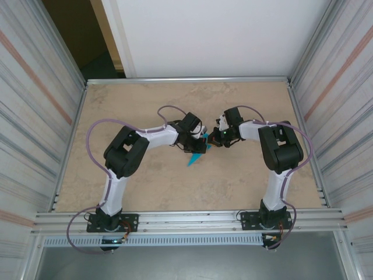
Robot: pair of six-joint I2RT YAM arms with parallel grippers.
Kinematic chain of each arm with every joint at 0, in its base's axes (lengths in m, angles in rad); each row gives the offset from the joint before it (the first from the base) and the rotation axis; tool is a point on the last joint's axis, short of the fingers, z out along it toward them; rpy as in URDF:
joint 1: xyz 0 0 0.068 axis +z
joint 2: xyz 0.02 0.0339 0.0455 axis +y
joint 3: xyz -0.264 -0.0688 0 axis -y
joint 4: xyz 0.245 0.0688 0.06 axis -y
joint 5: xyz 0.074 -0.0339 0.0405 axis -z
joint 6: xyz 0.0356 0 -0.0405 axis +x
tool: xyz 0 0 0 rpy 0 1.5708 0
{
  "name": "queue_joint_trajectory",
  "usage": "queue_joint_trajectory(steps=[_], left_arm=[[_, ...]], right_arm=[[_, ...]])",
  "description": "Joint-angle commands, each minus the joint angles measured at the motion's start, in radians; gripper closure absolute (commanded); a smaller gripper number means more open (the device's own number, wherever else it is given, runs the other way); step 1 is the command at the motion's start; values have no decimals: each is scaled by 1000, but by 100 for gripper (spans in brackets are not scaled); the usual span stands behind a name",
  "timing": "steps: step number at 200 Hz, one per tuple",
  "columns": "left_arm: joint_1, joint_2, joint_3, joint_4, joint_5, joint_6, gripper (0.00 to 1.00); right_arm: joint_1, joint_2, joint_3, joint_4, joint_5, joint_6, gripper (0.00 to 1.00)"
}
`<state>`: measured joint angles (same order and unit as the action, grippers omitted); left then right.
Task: Fold a paper plane with a square sheet of paper (pick it up from the middle)
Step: Fold the wing for the fifth time at the center of the table, then turn over the paper plane at the center of the table.
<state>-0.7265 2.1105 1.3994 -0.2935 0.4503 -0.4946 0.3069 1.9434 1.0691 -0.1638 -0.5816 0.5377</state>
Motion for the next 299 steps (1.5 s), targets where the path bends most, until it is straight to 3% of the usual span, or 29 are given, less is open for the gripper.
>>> queue_joint_trajectory(steps=[1,31,141,175,207,237,263,299], left_arm=[[3,0,-43,-49,-33,24,99],[3,-9,-119,-30,-31,13,99],[55,-306,-463,27,29,-34,87],[63,-405,-486,25,18,-31,85],[98,-495,-417,-6,-5,-19,79],[188,-578,-380,-62,-28,-12,73],[275,-657,-347,-121,-65,13,55],[356,-718,-276,-238,-181,75,30]], right_arm=[[-15,55,-19,-69,83,-35,96],[-23,67,-11,-90,92,-47,96],[-46,104,7,-146,91,-114,97],[-36,57,57,-167,37,-137,94],[2,-45,150,-214,-30,-112,85],[27,-144,187,-283,61,-45,72],[48,-222,162,-324,208,54,54],[138,-250,177,-430,430,217,39]])
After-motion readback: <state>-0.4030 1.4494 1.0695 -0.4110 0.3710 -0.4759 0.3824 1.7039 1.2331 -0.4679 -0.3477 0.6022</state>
